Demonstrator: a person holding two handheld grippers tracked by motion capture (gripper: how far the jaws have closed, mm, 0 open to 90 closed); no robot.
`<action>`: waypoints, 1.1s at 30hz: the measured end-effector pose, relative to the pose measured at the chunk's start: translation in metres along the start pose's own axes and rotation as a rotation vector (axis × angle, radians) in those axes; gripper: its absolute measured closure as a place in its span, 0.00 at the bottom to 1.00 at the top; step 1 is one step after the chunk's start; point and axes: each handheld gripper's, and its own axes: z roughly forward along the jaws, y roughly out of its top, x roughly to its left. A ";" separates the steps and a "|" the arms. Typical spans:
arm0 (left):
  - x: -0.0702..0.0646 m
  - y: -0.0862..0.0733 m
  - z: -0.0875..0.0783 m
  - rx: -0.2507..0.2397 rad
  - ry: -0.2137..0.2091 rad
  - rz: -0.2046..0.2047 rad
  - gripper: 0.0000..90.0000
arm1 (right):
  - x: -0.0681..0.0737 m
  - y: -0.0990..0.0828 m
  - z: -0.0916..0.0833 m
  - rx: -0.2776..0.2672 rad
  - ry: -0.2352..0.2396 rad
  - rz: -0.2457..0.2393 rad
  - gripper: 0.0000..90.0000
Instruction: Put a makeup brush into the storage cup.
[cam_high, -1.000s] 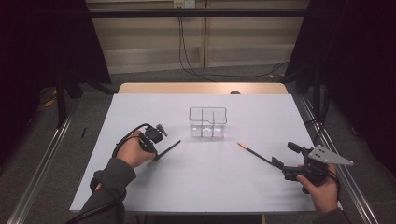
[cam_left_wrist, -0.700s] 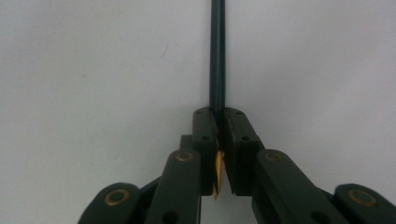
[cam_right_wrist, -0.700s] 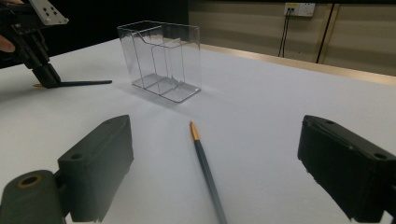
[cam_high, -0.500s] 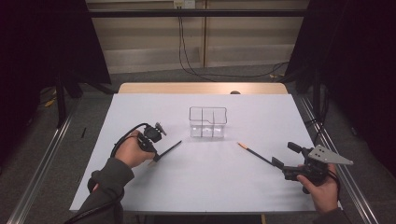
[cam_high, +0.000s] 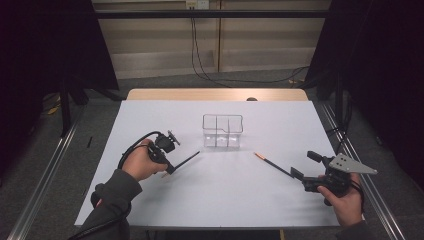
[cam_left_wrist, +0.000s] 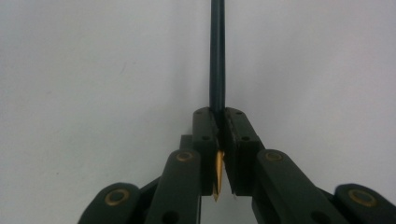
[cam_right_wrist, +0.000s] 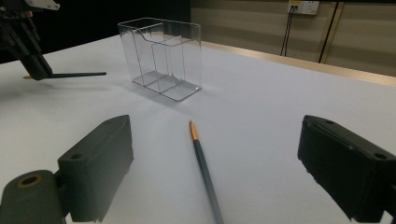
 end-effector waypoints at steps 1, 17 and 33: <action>-0.001 0.001 0.000 0.005 0.000 0.007 0.93 | 0.000 0.000 0.000 0.000 0.000 0.000 0.11; -0.020 0.013 -0.008 0.011 -0.031 0.077 0.93 | 0.005 0.011 0.025 0.120 0.091 -0.049 0.11; -0.042 0.032 -0.004 0.009 -0.047 0.143 0.93 | 0.012 0.028 0.049 0.270 0.207 -0.137 0.12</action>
